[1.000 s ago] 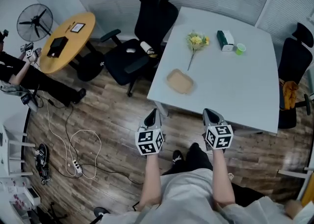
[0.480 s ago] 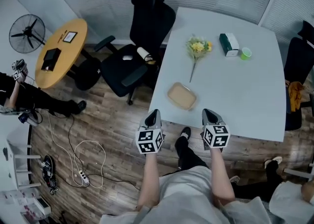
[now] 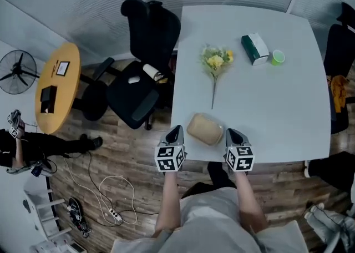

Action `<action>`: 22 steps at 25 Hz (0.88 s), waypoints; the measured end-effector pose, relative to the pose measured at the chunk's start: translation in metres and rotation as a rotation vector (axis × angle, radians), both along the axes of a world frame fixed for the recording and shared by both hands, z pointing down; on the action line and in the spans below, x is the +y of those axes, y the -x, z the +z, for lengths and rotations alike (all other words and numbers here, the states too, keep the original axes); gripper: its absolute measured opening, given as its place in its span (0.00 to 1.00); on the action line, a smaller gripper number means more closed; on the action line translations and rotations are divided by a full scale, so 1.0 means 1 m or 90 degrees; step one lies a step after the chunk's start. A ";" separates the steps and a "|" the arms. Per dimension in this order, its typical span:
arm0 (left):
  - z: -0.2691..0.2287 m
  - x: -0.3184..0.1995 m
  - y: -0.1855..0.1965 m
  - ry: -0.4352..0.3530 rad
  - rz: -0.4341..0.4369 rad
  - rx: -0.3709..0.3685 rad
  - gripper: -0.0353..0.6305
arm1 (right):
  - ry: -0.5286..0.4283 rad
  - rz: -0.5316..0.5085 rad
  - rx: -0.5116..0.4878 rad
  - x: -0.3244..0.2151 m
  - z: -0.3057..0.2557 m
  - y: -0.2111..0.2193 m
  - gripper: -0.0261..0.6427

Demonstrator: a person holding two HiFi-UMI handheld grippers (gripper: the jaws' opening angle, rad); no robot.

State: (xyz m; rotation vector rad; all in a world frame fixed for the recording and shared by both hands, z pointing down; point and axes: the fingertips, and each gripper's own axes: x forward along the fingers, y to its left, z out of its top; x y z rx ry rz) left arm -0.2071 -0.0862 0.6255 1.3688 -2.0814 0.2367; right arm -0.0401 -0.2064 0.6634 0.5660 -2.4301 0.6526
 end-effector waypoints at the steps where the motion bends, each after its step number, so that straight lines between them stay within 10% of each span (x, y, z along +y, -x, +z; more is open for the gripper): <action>1: 0.003 -0.004 0.004 0.007 0.008 0.002 0.06 | 0.007 0.009 0.004 -0.002 0.005 0.002 0.04; 22: 0.063 -0.049 0.014 0.042 0.334 0.057 0.13 | 0.010 0.321 0.025 0.023 0.019 0.005 0.04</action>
